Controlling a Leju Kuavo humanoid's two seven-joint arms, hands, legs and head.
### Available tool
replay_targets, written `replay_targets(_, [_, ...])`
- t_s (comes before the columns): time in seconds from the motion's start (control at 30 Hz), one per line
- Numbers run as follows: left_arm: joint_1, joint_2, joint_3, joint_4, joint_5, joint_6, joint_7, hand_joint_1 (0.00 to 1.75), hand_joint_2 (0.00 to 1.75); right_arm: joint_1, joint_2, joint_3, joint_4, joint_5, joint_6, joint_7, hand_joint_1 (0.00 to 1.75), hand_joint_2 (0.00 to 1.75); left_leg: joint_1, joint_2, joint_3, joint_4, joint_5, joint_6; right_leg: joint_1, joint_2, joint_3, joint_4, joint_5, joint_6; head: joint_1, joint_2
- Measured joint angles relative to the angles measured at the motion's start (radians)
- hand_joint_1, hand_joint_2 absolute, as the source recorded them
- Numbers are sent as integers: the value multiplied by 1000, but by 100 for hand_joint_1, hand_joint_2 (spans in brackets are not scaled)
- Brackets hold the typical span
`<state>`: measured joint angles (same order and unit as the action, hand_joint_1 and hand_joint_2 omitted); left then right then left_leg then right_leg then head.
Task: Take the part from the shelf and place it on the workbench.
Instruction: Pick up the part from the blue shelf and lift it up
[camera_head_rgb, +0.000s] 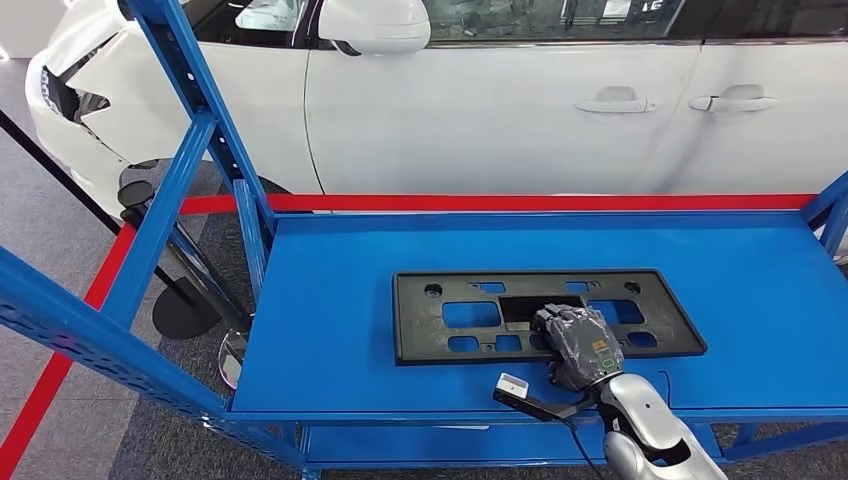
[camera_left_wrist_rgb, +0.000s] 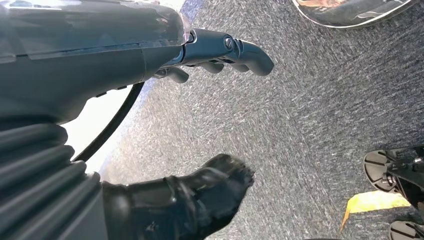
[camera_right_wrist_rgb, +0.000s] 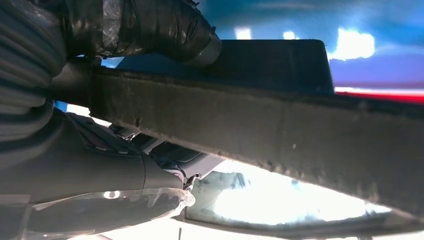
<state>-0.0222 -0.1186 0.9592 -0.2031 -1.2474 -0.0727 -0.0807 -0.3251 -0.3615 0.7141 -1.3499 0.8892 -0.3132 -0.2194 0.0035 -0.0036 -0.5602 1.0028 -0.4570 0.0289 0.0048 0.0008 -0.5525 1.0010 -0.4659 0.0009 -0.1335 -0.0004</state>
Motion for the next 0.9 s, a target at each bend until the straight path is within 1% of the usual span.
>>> replay_targets(0.13, [1,0,1,0,0,9,-2,0,175,20,-12,-6,-46,15,-25,-3,175,175,0,0,-1,0,0,0,0,0,-1,0,0,0,0,0])
replay_targets(0.23, [4,0,4,0,3,22,-8,0,175,45,-29,-19,-107,83,-116,0,175,175,0,-1,-3,0,0,0,-1,0,-2,0,0,0,0,0])
replay_targets(0.33, [8,0,13,0,14,26,-5,0,175,64,-59,-43,-196,154,-193,16,175,175,-1,-1,-3,0,0,0,-1,0,-4,0,0,0,0,0])
replay_targets(0.4, [10,0,21,0,24,29,3,0,175,76,-78,-62,-253,228,-246,29,175,175,-3,-1,-4,2,-2,3,-3,0,-4,-1,0,2,0,0])
replay_targets(0.5, [13,1,29,0,28,33,15,0,175,92,-101,-81,-315,400,-342,61,175,175,-8,-1,-6,8,-7,12,-8,-1,-3,-1,-1,8,0,0])
replay_targets(0.53, [14,1,31,0,28,33,17,0,175,96,-108,-86,-332,450,-360,69,175,175,-9,-1,-5,7,-5,15,-9,0,-1,-2,0,10,0,0])
replay_targets(0.57, [15,1,34,0,28,32,18,0,175,101,-114,-90,-349,492,-368,76,175,175,-6,-1,-2,1,-1,18,-8,0,2,-1,0,13,0,0])
replay_targets(0.6, [15,1,36,0,28,32,18,0,175,105,-119,-93,-365,527,-371,83,175,175,-3,0,1,-7,6,22,-8,0,2,4,-6,16,0,0])
replay_targets(0.63, [15,0,38,0,28,32,18,0,175,108,-126,-96,-381,557,-373,90,175,175,0,1,4,-16,13,26,-9,0,-3,23,-23,19,0,0])
replay_targets(0.67, [14,0,39,1,28,32,17,0,175,110,-133,-97,-397,580,-374,101,175,175,3,2,5,-23,19,29,-10,0,-19,62,-53,22,0,0])
replay_targets(0.73, [14,0,40,1,27,33,15,0,175,112,-146,-97,-426,605,-376,122,175,175,4,3,1,-23,22,32,-16,0,-72,186,-122,30,0,0])
replay_targets(0.77, [14,0,40,1,27,33,14,0,175,110,-153,-94,-437,606,-376,135,175,175,4,4,-2,-20,22,32,-20,0,-97,242,-141,35,0,0])
replay_targets(0.8, [14,0,40,2,27,33,14,0,175,108,-162,-88,-444,607,-377,146,175,175,5,4,-6,-16,22,31,-25,0,-108,270,-142,40,0,0])
replay_targets(0.83, [13,0,40,2,27,33,13,0,175,103,-171,-81,-448,607,-377,154,175,175,8,4,-11,-10,20,29,-31,-1,-102,261,-123,46,0,0])
replay_targets(0.87, [13,0,40,3,27,33,11,0,175,97,-181,-72,-451,606,-377,159,175,175,11,3,-15,-2,18,25,-38,-1,-77,214,-90,52,0,0])
replay_targets(0.9, [12,0,40,4,27,33,11,0,175,89,-190,-63,-452,604,-377,159,175,175,14,3,-21,8,15,18,-44,-1,-43,146,-63,59,0,0])
